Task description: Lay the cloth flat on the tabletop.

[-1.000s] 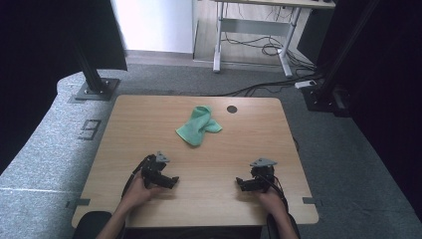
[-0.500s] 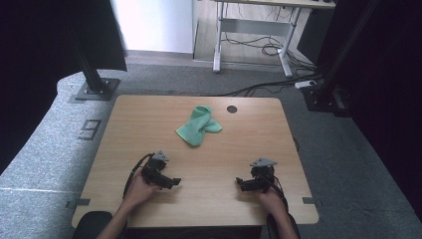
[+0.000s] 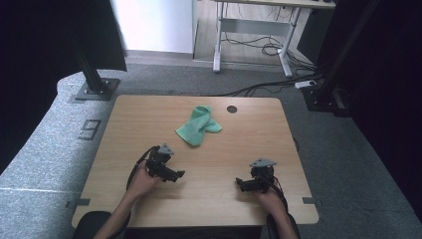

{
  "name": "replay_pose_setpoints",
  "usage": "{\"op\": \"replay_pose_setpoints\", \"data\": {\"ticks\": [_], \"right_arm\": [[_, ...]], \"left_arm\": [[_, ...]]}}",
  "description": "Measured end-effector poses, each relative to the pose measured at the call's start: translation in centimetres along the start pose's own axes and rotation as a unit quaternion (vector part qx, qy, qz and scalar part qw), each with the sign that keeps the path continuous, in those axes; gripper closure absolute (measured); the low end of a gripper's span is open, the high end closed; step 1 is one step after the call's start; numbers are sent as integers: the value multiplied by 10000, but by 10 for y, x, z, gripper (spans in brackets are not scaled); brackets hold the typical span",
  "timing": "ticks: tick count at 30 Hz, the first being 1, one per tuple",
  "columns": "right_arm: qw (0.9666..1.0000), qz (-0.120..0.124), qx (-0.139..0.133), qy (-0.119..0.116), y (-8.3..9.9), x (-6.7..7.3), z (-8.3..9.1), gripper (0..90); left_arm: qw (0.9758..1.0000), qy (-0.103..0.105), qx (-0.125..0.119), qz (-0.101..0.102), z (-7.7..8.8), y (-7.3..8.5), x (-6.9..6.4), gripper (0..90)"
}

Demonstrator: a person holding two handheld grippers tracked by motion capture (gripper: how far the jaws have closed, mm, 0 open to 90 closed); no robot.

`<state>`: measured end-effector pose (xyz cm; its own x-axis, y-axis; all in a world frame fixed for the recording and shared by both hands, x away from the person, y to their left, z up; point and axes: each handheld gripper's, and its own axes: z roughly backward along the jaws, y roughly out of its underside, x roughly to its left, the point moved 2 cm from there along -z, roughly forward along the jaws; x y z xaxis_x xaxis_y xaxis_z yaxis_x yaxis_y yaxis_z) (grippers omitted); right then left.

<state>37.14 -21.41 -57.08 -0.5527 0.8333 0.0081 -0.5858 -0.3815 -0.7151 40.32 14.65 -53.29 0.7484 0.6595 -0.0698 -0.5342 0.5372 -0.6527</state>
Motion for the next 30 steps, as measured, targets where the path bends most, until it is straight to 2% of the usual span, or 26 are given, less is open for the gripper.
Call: {"op": "replay_pose_setpoints", "data": {"ticks": [3, 6, 10, 11, 14, 16, 17, 24, 30], "right_arm": [[10000, 4, 3, -8, 0, 1, 0, 0], [10000, 7, 1, -8, 0, 1, 0, 0], [10000, 6, 2, -9, 0, 1, 0, 0], [10000, 7, 2, -9, 0, 1, 0, 0], [10000, 8, 2, -9, 0, 1, 0, 0], [10000, 7, 3, -9, 0, 1, 0, 0], [10000, 10, 3, -8, 0, 1, 0, 0], [10000, 9, 2, -9, 0, 1, 0, 0], [10000, 8, 3, -9, 0, 1, 0, 0]], "left_arm": [[9999, -132, -32, -38, -3, -8, 6, 0], [9998, -171, -49, -29, -5, -13, 11, 0], [9997, -147, -190, 20, -7, -22, 16, 5], [9996, -163, -219, -65, -8, -28, 18, 7], [9995, -144, -238, -138, -10, -33, 19, 16], [9993, -122, -334, -105, -10, -38, 20, 17], [9991, -41, -413, -59, -11, -43, 20, 33], [9994, 5, -351, -58, -17, -56, 21, 36], [9996, -4, -197, 182, -27, -70, 24, 57]]}}
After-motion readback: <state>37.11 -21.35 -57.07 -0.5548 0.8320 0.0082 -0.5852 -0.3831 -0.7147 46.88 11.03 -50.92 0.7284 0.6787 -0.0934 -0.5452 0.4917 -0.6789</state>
